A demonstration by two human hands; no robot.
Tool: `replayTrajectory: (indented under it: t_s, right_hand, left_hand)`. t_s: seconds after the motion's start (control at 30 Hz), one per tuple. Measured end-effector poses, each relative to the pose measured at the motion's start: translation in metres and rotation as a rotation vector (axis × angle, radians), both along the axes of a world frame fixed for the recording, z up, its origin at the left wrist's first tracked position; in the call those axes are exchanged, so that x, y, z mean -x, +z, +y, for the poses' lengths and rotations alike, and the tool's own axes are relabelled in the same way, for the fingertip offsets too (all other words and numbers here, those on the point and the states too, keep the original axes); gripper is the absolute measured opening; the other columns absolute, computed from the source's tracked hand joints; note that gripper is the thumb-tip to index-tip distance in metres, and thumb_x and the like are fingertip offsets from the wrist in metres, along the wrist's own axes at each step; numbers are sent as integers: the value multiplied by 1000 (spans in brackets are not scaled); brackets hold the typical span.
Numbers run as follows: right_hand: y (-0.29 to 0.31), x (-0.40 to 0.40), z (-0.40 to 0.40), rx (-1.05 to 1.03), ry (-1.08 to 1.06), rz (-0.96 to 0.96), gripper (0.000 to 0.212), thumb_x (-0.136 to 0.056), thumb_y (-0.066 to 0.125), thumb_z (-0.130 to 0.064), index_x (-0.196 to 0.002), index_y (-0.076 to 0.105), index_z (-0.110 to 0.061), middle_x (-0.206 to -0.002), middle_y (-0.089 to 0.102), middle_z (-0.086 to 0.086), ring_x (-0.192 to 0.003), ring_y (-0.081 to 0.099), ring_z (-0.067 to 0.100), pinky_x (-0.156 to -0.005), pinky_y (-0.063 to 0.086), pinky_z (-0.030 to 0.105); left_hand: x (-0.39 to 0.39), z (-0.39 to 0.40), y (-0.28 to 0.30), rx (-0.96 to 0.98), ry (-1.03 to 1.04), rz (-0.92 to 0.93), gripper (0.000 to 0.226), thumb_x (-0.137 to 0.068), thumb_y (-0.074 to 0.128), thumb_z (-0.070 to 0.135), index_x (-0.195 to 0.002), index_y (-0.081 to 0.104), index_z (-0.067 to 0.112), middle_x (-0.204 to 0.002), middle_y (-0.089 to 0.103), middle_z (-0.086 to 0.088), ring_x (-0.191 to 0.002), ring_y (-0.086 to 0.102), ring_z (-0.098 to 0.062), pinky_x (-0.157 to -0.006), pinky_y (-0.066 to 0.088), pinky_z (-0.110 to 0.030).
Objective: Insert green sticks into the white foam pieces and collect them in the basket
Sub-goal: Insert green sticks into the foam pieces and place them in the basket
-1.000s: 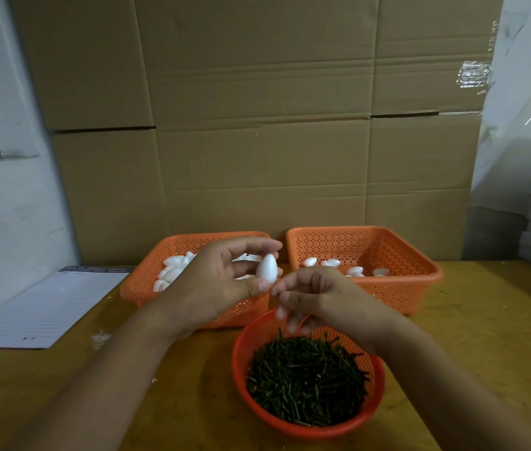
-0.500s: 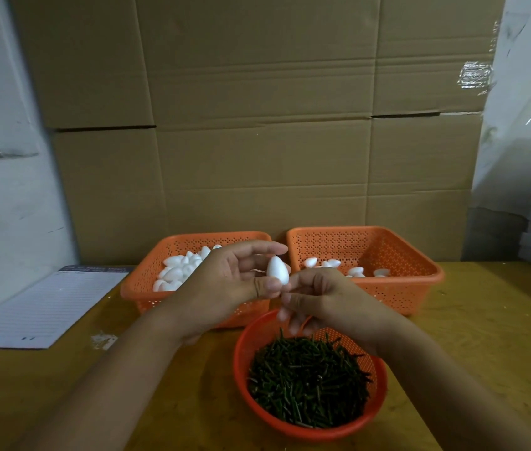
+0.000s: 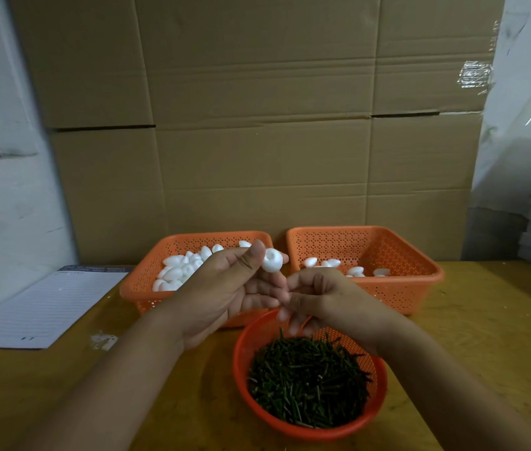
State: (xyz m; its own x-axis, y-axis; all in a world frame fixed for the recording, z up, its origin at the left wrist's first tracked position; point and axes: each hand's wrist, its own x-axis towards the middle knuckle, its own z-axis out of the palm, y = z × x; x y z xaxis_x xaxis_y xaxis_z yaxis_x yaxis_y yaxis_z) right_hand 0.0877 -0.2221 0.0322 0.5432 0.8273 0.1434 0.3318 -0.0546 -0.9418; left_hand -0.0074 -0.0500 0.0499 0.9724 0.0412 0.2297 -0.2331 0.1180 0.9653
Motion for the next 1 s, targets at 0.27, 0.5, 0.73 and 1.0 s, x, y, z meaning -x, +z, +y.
replayTrajectory:
  t_s: [0.27, 0.5, 0.73, 1.0]
  right_hand:
    - [-3, -4, 2, -25, -23, 55, 17, -94, 66, -9, -110, 63, -3, -86, 75, 10, -71, 70, 21, -61, 55, 24]
    - [-4, -6, 2, -53, -54, 12, 5, -90, 71, -11, -94, 71, -8, -76, 74, 6, -62, 67, 13, -54, 52, 20]
    - [-3, -5, 1, -39, -46, 32, 7, -92, 68, -6, -99, 70, -5, -81, 75, 8, -71, 71, 17, -59, 56, 22]
    - [-1, -3, 3, -119, -1, 203, 13, -96, 61, -5, -107, 65, -9, -99, 77, 10, -93, 75, 22, -69, 58, 24]
  left_hand:
    - [-3, 5, -2, 52, 68, -51, 46, -76, 79, 14, -119, 66, 11, -105, 73, -13, -92, 73, -21, -75, 59, -25]
    - [-5, 10, -5, -60, 196, -112, 41, -67, 77, 4, -106, 71, 14, -97, 73, 3, -87, 66, -8, -71, 54, -19]
    - [-6, 12, -8, -99, 238, -105, 41, -69, 76, 0, -107, 73, 15, -100, 74, -1, -94, 67, -13, -81, 57, -24]
    - [-9, 11, -6, 143, 92, -20, 49, -78, 71, 5, -124, 58, -2, -121, 71, -17, -94, 71, -18, -78, 57, -24]
